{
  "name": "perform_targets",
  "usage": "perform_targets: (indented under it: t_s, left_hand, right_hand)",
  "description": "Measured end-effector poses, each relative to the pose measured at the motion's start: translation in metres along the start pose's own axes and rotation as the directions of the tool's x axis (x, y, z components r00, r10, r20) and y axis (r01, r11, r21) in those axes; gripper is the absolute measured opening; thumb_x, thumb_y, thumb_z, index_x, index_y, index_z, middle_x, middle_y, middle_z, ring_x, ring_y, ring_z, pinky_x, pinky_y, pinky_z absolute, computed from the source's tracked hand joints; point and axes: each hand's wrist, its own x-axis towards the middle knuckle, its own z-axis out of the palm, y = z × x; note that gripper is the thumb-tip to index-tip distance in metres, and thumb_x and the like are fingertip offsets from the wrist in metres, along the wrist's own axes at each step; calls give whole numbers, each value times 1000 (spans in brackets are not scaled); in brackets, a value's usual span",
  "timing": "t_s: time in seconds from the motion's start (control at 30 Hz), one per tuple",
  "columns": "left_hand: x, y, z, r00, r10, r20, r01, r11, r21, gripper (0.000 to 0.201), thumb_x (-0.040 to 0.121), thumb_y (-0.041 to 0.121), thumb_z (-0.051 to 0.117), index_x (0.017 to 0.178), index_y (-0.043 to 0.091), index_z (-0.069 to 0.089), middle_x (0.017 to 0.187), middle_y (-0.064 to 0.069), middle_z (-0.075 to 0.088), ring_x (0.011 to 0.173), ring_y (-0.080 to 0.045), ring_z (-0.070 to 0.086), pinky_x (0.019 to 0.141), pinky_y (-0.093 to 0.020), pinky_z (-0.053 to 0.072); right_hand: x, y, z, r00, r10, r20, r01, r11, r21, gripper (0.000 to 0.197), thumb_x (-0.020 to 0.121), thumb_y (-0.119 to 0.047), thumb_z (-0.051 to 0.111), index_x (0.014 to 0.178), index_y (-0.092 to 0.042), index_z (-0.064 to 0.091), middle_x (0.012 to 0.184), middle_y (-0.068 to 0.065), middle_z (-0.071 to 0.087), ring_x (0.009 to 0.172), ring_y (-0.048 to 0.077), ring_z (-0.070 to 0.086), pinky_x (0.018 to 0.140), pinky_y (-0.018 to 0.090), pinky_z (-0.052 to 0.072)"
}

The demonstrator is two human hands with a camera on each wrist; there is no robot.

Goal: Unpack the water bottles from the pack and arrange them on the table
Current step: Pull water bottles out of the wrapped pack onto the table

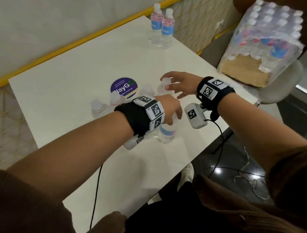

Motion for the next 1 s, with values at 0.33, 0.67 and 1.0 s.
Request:
perform_targets:
  t_s: [0.33, 0.67, 1.0]
  left_hand:
    - [-41, -15, 19, 967, -61, 249, 85, 992, -88, 30, 82, 18, 68, 111, 25, 69, 63, 8, 61, 56, -8, 58, 54, -20, 47]
    - [-66, -40, 71, 979, -149, -137, 112, 962, -249, 58, 80, 43, 64, 134, 33, 45, 127, 8, 50, 114, -16, 53, 87, -35, 48]
    - [-73, -46, 103, 926, -307, -220, 143, 824, -548, 47, 77, 18, 68, 123, 20, 55, 120, 4, 46, 108, -17, 52, 92, -36, 46]
  right_hand:
    - [-29, 9, 4, 978, 52, 201, -27, 992, -126, 30, 87, -17, 66, 113, -29, 59, 114, 0, 59, 88, 20, 59, 85, 43, 56]
    - [-46, 36, 27, 960, 203, 193, -222, 972, 78, 64, 83, -13, 70, 135, -32, 38, 124, 17, 56, 95, 27, 62, 84, 43, 55]
    - [-41, 39, 79, 973, 165, 164, -194, 963, 187, 72, 82, -24, 72, 139, -32, 30, 117, 19, 61, 98, 28, 67, 89, 39, 55]
